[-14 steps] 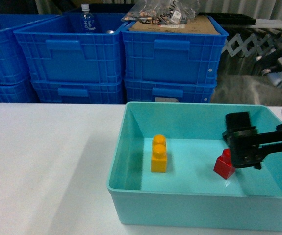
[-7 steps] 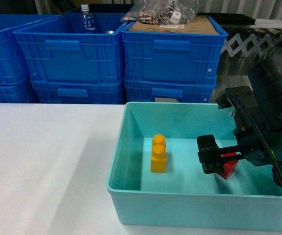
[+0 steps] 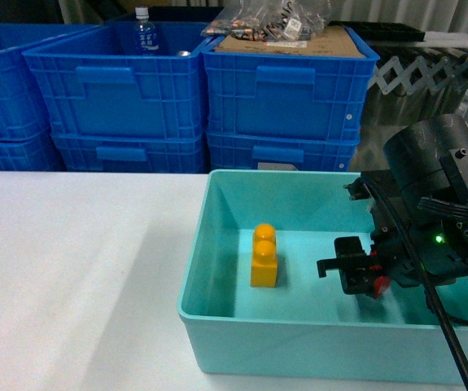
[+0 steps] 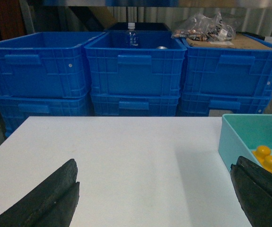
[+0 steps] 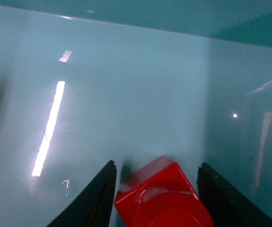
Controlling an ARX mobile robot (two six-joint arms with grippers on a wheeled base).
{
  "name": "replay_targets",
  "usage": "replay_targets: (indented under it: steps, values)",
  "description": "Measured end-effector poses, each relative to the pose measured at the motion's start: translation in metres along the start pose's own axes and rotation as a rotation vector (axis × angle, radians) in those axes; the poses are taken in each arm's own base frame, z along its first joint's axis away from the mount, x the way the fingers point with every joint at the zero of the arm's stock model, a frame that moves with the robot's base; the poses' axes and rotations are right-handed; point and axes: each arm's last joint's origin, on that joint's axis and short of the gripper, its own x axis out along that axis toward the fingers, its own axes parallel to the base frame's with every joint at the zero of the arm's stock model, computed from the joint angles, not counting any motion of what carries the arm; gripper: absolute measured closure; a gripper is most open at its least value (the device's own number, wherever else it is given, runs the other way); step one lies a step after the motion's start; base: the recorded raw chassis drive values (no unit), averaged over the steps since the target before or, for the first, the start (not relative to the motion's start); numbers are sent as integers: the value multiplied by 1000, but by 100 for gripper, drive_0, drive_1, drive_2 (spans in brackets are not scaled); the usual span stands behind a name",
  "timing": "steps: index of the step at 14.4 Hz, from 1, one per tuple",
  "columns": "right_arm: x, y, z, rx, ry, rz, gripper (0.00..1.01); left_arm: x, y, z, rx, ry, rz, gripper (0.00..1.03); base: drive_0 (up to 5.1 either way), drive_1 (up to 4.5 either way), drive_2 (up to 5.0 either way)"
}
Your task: Pick red block from blue box to shelf
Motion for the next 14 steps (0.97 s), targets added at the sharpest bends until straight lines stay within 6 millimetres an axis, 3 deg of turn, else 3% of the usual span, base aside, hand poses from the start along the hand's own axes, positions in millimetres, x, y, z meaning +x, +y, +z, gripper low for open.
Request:
replay_targets:
  steps: [2, 4, 6, 8, 10, 11, 12, 14]
  values:
    - [0, 1, 0, 5, 3, 6, 62, 0, 0, 0, 0, 0, 0, 5, 0, 0, 0]
    - [-9, 2, -1, 14, -31, 23, 62, 0, 0, 0, 0, 0, 0, 5, 0, 0, 0]
    - [-45, 1, 1, 26, -143, 64, 63, 0, 0, 0, 0, 0, 0, 5, 0, 0, 0]
    - [-104, -6, 3, 42, -303, 108, 63, 0, 0, 0, 0, 0, 0, 5, 0, 0, 0]
    - [-166, -16, -27, 38, -418, 94, 63, 0, 0, 0, 0, 0, 0, 5, 0, 0, 0]
    - [-201, -16, -64, 15, -449, 75, 63, 0, 0, 0, 0, 0, 0, 5, 0, 0, 0]
    - [-225, -17, -83, 5, -537, 96, 63, 0, 0, 0, 0, 0, 0, 5, 0, 0, 0]
    - [-242, -20, -74, 26, -640, 92, 63, 0, 0, 0, 0, 0, 0, 5, 0, 0, 0]
